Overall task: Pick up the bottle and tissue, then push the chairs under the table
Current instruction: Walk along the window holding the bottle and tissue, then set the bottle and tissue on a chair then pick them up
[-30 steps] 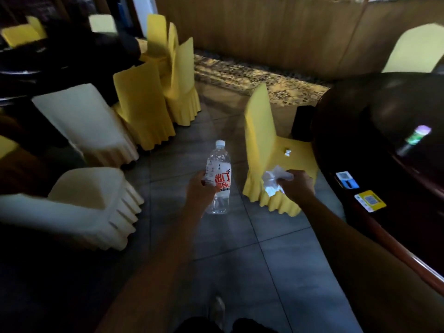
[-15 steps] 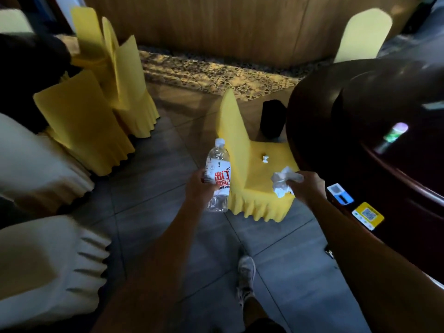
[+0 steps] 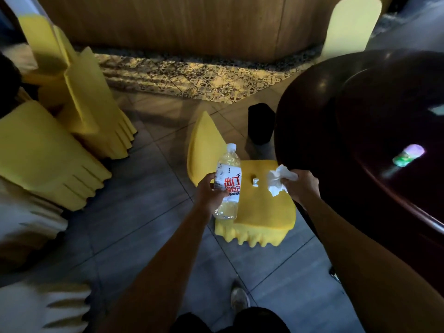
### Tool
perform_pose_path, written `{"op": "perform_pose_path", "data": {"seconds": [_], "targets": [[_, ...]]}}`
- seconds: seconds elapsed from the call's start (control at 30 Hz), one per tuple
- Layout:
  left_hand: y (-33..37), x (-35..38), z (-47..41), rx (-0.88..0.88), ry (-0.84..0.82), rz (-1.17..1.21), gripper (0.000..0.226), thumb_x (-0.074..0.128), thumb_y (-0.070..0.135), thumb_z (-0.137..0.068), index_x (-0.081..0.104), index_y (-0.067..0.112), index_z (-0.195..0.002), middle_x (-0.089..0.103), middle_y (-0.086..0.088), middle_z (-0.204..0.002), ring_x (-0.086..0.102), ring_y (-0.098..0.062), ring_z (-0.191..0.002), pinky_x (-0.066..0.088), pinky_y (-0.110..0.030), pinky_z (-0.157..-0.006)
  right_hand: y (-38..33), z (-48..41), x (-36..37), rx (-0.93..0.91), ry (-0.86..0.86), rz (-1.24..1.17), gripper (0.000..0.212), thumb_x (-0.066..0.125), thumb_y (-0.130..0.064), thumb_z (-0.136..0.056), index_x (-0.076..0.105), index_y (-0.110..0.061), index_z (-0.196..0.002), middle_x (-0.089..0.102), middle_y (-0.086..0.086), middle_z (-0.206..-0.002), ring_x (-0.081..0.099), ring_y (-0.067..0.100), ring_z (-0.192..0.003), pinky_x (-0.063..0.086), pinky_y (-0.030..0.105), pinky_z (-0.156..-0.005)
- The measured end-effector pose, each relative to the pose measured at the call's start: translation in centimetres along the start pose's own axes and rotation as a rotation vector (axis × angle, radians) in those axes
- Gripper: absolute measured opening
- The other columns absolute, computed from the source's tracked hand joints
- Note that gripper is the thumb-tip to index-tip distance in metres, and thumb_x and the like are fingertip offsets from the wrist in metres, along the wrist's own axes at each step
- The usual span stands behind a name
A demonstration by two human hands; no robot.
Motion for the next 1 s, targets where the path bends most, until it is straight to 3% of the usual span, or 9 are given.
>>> {"op": "perform_pose_path", "data": {"seconds": [0.17,0.27,0.4,0.47,0.53,0.67,0.8,1.0], "targets": [[1.2,1.5,-5.8,-0.020,-0.040,-0.103,0.062,0.082,0.009,-0.071,0.061,0.020,-0.128,0.073,-0.008,-0.108,0.072,-0.023,-0.092,0.061,-0.044,-0.082,0.3,-4.5,2.0,0.060,-0.017,-0.029,0.022,0.067,-0.030,-0.086,0.074,-0.016,-0.101,0.073,0.014,-0.095,0.066,0.037,-0.095,0.042,0.030,-0.073],[2.1,2.5,-9.7,-0.017,-0.092,-0.167,0.064,0.081,0.010,-0.073,0.059,0.020,-0.131,0.073,-0.005,-0.111,0.070,-0.020,-0.094,0.059,-0.036,-0.082,0.8,-7.1,3.4,0.128,-0.016,-0.051,0.023,0.068,-0.031,-0.086,0.074,-0.017,-0.104,0.073,0.012,-0.096,0.067,0.035,-0.096,0.044,0.029,-0.073],[2.8,4.1,-15.8,-0.013,-0.183,-0.228,0.064,0.082,0.010,-0.074,0.059,0.021,-0.132,0.073,-0.004,-0.114,0.070,-0.017,-0.094,0.054,-0.023,-0.070,1.5,-10.2,5.9,0.233,-0.015,-0.078,0.031,0.069,-0.029,-0.086,0.072,-0.017,-0.115,0.073,0.015,-0.106,0.065,0.035,-0.104,0.050,0.035,-0.083],[2.7,5.1,-18.7,-0.012,-0.229,-0.266,0.062,0.082,0.013,-0.073,0.060,0.021,-0.131,0.074,-0.003,-0.114,0.070,-0.018,-0.095,0.057,-0.027,-0.071,1.7,-11.6,7.7,0.276,-0.036,-0.048,0.031,0.066,-0.027,-0.088,0.071,-0.016,-0.117,0.072,0.016,-0.108,0.065,0.036,-0.105,0.050,0.034,-0.084],[2.4,6.6,-22.1,-0.002,-0.290,-0.310,0.062,0.082,0.017,-0.071,0.061,0.023,-0.129,0.074,-0.002,-0.114,0.070,-0.018,-0.097,0.059,-0.034,-0.079,2.0,-13.4,9.7,0.318,-0.057,-0.044,0.031,0.064,-0.025,-0.089,0.070,-0.015,-0.117,0.071,0.016,-0.110,0.064,0.036,-0.108,0.050,0.034,-0.085],[1.8,10.6,-28.0,0.034,-0.429,-0.441,0.059,0.080,0.016,-0.073,0.062,0.019,-0.128,0.073,-0.003,-0.116,0.069,-0.020,-0.100,0.051,-0.024,-0.074,2.9,-16.7,14.3,0.367,-0.081,-0.003,0.029,0.064,-0.028,-0.087,0.069,-0.017,-0.114,0.072,0.012,-0.111,0.065,0.034,-0.105,0.049,0.034,-0.083],[0.4,14.1,-33.1,0.058,-0.491,-0.541,0.054,0.078,0.013,-0.075,0.062,0.018,-0.127,0.071,-0.002,-0.121,0.066,-0.022,-0.107,0.049,-0.025,-0.084,4.3,-20.3,19.6,0.375,-0.108,0.002,0.032,0.064,-0.026,-0.089,0.067,-0.014,-0.119,0.071,0.012,-0.115,0.065,0.033,-0.107,0.049,0.032,-0.084],[-4.8,18.1,-39.3,0.030,-0.509,-0.634,0.054,0.076,0.014,-0.078,0.060,0.021,-0.129,0.070,0.000,-0.124,0.066,-0.018,-0.109,0.042,-0.017,-0.072,8.1,-25.7,28.7,0.370,-0.136,-0.034,0.029,0.069,-0.020,-0.087,0.069,-0.009,-0.114,0.071,0.013,-0.114,0.065,0.032,-0.106,0.048,0.031,-0.082]]}}
Point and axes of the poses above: each hand's wrist, its own z-axis away from the middle knuckle, its own x-axis out of the palm, y = z × x, the point moved 10 cm from there along -z, towards the middle knuckle
